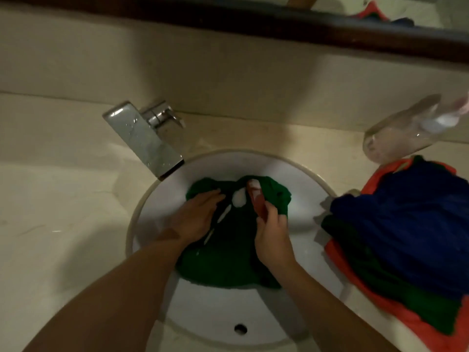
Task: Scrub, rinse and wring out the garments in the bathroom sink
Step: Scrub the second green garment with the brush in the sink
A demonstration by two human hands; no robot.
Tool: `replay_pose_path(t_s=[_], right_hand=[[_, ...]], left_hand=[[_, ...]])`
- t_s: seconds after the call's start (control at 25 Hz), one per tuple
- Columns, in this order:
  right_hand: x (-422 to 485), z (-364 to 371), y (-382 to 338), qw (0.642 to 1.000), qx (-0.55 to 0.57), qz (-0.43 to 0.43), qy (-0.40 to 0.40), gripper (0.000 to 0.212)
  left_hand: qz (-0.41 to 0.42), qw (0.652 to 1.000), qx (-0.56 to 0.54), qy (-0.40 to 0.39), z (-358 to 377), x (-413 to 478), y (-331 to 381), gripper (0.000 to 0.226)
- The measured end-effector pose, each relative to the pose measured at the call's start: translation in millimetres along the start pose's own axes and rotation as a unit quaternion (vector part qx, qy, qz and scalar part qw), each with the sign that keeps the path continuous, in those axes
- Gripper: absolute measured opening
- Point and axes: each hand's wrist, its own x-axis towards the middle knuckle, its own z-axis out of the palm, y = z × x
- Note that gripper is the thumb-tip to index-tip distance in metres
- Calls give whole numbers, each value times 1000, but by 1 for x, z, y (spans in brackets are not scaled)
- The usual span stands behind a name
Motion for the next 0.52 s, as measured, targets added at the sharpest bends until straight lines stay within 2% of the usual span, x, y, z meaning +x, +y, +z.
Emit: replay_pose_path(t_s=[0.08,0.16,0.52], right_hand=[[13,16,5,999,21,31,13,50],[21,25,13,999,11,52,14,52],[-9,-10,34,996,-40,51,-67,55]], left_hand=[[-1,998,60,21,20,0,-11,64],[-19,993,110,47,36,-5,-7,62],[-77,993,86,-3,55,-54,31,65]])
